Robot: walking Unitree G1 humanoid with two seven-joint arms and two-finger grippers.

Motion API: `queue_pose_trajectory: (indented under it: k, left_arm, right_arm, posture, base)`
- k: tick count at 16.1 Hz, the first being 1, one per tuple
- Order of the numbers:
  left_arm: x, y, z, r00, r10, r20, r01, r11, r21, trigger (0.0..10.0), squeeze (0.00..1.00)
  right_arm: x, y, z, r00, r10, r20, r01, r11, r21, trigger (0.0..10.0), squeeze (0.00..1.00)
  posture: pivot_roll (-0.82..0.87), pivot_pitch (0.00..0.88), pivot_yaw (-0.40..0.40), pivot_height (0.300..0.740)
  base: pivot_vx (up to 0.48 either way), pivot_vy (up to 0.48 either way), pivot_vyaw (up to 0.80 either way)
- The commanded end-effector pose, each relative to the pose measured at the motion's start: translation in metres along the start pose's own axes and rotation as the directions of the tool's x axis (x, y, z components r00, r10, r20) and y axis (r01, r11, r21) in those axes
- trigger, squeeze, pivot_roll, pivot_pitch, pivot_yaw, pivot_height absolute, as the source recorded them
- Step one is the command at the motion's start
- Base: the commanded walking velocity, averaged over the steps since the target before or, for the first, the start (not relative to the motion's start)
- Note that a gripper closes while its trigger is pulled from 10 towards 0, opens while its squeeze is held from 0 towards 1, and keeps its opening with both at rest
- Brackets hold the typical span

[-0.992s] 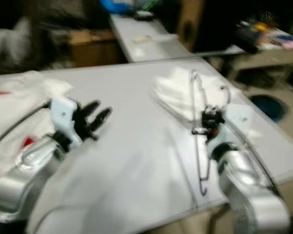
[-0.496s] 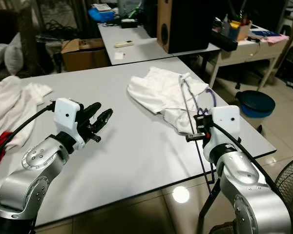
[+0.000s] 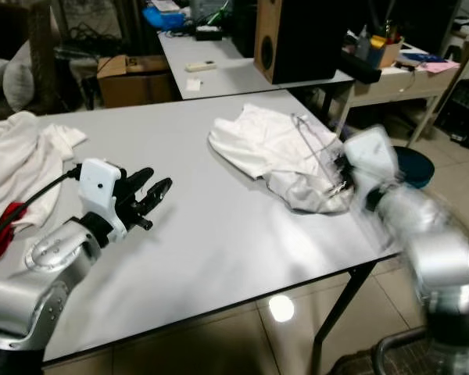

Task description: Hang hanger

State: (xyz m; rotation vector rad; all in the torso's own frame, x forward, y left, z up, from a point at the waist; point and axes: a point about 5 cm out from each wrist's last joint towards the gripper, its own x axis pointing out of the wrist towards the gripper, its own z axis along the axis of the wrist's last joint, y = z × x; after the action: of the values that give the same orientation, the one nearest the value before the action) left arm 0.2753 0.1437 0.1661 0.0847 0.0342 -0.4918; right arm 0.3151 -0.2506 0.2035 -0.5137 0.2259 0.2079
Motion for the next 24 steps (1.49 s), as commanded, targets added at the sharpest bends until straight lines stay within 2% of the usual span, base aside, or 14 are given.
queue_pose_trajectory:
  k: [1,2,4,5,7,9,11,12,15,17,20,21,23,24]
  left_arm:
    - [-0.001,0.005,0.003,1.0,-0.005,-0.003,0.005,1.0,0.018,10.0,0.0]
    - [-0.004,0.01,0.003,0.999,-0.028,-0.015,0.028,0.999,0.029,10.0,0.0]
    - [-0.007,0.014,0.003,0.997,-0.066,-0.04,0.068,0.997,0.048,10.0,0.0]
    - [-0.017,0.012,0.004,0.985,-0.159,-0.064,0.162,0.986,0.046,10.0,0.0]
    - [-0.029,0.008,0.004,0.96,-0.26,-0.099,0.266,0.963,0.05,10.0,0.0]
    - [-0.034,0.012,0.0,0.957,-0.259,-0.133,0.27,0.96,0.074,10.0,0.0]
    - [-0.033,0.02,0.0,0.968,-0.215,-0.127,0.226,0.97,0.084,10.0,0.0]
    - [-0.034,0.022,0.002,0.967,-0.222,-0.125,0.233,0.969,0.082,10.0,0.0]
    - [-0.03,0.021,0.005,0.965,-0.238,-0.109,0.248,0.965,0.088,10.0,0.0]
    - [-0.027,0.02,0.007,0.964,-0.246,-0.099,0.255,0.962,0.092,10.0,0.0]
    - [-0.022,0.015,0.012,0.957,-0.281,-0.076,0.287,0.953,0.098,10.0,0.0]
    - [-0.021,0.014,0.013,0.954,-0.291,-0.072,0.298,0.949,0.1,10.0,0.0]
    - [-0.015,0.007,0.011,0.937,-0.34,-0.08,0.347,0.933,0.097,10.0,0.0]
    - [-0.013,0.004,0.009,0.928,-0.359,-0.096,0.368,0.924,0.1,10.0,0.0]
  right_arm:
    - [0.008,-0.006,-0.006,0.999,0.03,-0.015,-0.031,0.998,-0.053,10.0,0.0]
    - [0.02,-0.016,-0.013,0.997,0.074,-0.039,-0.077,0.992,-0.098,10.0,0.0]
    - [0.029,-0.019,-0.021,0.986,0.153,-0.074,-0.163,0.974,-0.155,10.0,0.0]
    - [0.033,-0.012,-0.033,0.947,0.291,-0.136,-0.314,0.929,-0.193,10.0,0.0]
    - [0.035,-0.001,-0.034,0.892,0.437,-0.111,-0.451,0.876,-0.174,10.0,0.0]
    - [0.037,0.01,-0.03,0.84,0.537,-0.069,-0.54,0.821,-0.183,10.0,0.0]
    - [0.036,0.023,-0.026,0.772,0.634,-0.032,-0.626,0.752,-0.206,10.0,0.0]
    - [0.033,0.037,-0.024,0.688,0.726,-0.011,-0.707,0.666,-0.237,10.0,0.0]
    - [0.018,0.07,-0.019,0.525,0.851,0.018,-0.819,0.51,-0.264,10.0,0.0]
    - [0.013,0.08,-0.018,0.488,0.872,0.028,-0.836,0.476,-0.272,10.0,0.0]
    - [0.003,0.073,-0.017,0.503,0.863,0.045,-0.824,0.494,-0.278,10.0,0.0]
    - [-0.002,0.064,-0.016,0.543,0.838,0.049,-0.797,0.533,-0.283,10.0,0.0]
    - [-0.015,0.035,-0.01,0.651,0.755,0.074,-0.713,0.642,-0.282,10.0,0.0]
    - [-0.02,0.028,-0.008,0.675,0.733,0.082,-0.691,0.667,-0.278,10.0,0.0]
  posture:
    - [-0.02,0.0,0.004,0.74]
    - [-0.01,0.0,0.01,0.74]
    - [0.0,0.0,0.007,0.74]
    - [0.01,0.0,0.004,0.74]
    - [0.02,0.0,-0.009,0.74]
    - [0.03,0.0,-0.012,0.74]
    - [0.03,0.0,-0.011,0.74]
    - [0.02,0.0,-0.008,0.74]
    - [0.02,0.0,0.004,0.74]
    - [0.02,0.0,0.007,0.74]
    - [0.02,0.0,0.013,0.74]
    - [0.02,0.0,0.013,0.74]
    - [0.02,0.0,0.009,0.74]
    - [0.02,0.0,0.009,0.74]
  base:
    - [0.0,0.0,0.0]
    - [0.0,0.0,0.0]
    - [0.0,0.0,0.0]
    - [0.0,0.0,0.0]
    - [0.0,0.0,0.0]
    - [0.0,0.0,0.0]
    - [0.0,0.0,0.0]
    - [0.0,0.0,0.0]
    - [0.0,0.0,0.0]
    - [0.0,0.0,0.0]
    - [0.0,0.0,0.0]
    - [0.0,0.0,0.0]
    - [0.0,0.0,0.0]
    - [0.0,0.0,0.0]
